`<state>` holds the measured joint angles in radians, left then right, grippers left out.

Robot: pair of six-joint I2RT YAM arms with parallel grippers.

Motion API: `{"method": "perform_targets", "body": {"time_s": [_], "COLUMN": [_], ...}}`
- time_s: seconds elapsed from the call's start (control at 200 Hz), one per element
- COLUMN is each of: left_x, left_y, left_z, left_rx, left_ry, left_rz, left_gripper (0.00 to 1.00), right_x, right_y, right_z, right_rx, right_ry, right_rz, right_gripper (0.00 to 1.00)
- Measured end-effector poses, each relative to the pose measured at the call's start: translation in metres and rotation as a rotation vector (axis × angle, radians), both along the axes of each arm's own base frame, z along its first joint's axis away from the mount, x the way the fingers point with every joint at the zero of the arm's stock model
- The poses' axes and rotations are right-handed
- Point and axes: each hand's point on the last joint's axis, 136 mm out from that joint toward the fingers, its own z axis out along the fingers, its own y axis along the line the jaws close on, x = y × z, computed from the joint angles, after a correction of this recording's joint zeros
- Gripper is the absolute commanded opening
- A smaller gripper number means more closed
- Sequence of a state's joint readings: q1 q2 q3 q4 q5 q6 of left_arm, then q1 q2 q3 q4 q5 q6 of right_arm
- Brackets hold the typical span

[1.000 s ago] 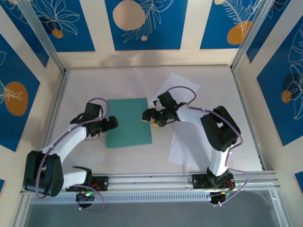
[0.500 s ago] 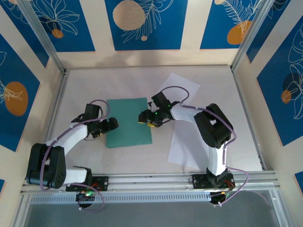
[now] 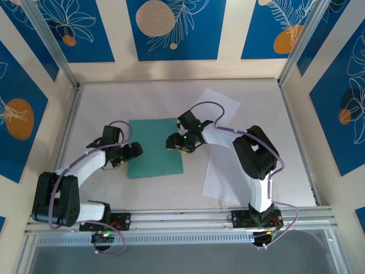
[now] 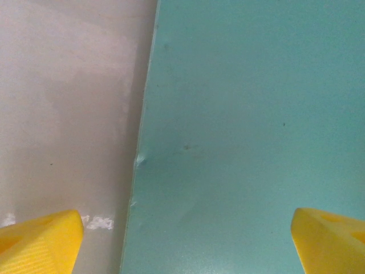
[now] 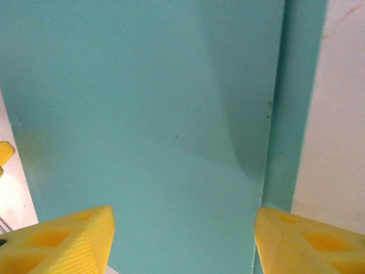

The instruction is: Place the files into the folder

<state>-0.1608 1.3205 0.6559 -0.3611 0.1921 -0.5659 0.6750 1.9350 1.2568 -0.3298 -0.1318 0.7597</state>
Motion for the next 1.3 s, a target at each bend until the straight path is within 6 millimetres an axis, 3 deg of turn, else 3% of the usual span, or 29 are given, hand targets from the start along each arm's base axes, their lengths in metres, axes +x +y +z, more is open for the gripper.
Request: {"method": "perform_targets", "body": {"time_s": [0.26,0.45,0.795,1.3], "left_x": [0.001,-0.001,0.000,-0.006], "left_y": [-0.004,-0.007,-0.009,-0.007], "left_z": [-0.001,-0.004,-0.002,-0.010], "left_rx": [-0.023,-0.036,-0.053,-0.058], "left_ry": [-0.008,0.001,-0.003,0.016], "left_rz": [-0.010,-0.017,-0.021,-0.010], "left_gripper": [0.92,0.92,0.85,0.84], "right_x": [-0.002,-0.005,-0.006,-0.012], "right_y": [0.000,0.002,0.008,0.026], "right_z": [-0.002,-0.014,-0.011,0.008], "right_rx": [-0.006,-0.012,0.011,0.148], "right_ry": [0.005,0.034,0.033,0.045], "right_rz": [0.001,0.011,0.024,0.063], "right_gripper": [0.66,0.67,0.67,0.67]}}
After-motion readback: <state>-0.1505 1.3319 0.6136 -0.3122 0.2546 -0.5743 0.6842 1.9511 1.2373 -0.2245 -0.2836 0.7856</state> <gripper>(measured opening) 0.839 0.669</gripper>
